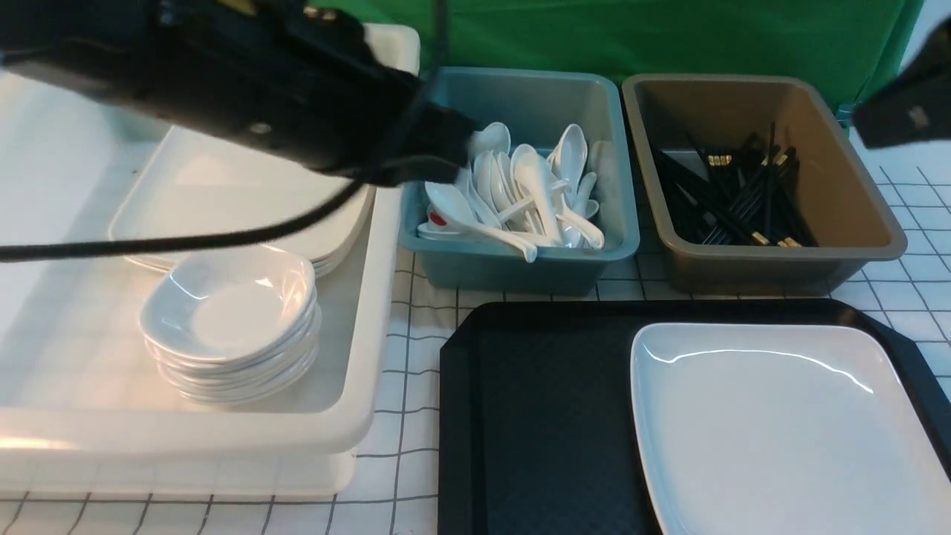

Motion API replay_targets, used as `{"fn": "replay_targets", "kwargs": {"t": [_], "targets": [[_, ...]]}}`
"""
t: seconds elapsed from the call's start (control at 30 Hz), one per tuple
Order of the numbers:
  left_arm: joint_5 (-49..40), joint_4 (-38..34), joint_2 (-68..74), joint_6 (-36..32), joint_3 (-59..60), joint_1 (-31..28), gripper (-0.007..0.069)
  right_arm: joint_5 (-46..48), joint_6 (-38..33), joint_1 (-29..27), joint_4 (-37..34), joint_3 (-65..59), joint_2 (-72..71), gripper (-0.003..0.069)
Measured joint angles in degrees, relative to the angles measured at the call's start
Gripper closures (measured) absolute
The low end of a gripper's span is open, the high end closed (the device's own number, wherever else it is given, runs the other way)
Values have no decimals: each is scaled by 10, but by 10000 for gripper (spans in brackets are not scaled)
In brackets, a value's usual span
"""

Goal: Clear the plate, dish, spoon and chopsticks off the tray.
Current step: Use the left arm to grab a plate from the dinner plate

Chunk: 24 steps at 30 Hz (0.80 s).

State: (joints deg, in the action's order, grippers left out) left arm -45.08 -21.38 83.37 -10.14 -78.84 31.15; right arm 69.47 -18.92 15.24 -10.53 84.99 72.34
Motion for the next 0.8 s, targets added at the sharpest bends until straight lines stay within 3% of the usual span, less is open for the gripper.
{"fn": "replay_targets", "kwargs": {"t": [0.17,0.27,0.4,0.43,0.63,0.8], "targets": [[-16,-7,125,-1,-61,62,625,-3,7,-39,3,-114,-53,650],[-32,-8,222,-1,-123,80,586,-24,8,-43,3,-176,-93,650],[-45,-9,308,-1,-188,88,503,-44,10,-43,2,-211,-128,650],[-45,-9,352,-1,-220,91,424,-49,11,-43,2,-217,-144,650],[-46,5,465,4,-310,96,204,-55,11,-43,0,-219,-183,650],[-47,28,508,33,-344,96,125,-56,11,-44,0,-219,-199,650]]}}
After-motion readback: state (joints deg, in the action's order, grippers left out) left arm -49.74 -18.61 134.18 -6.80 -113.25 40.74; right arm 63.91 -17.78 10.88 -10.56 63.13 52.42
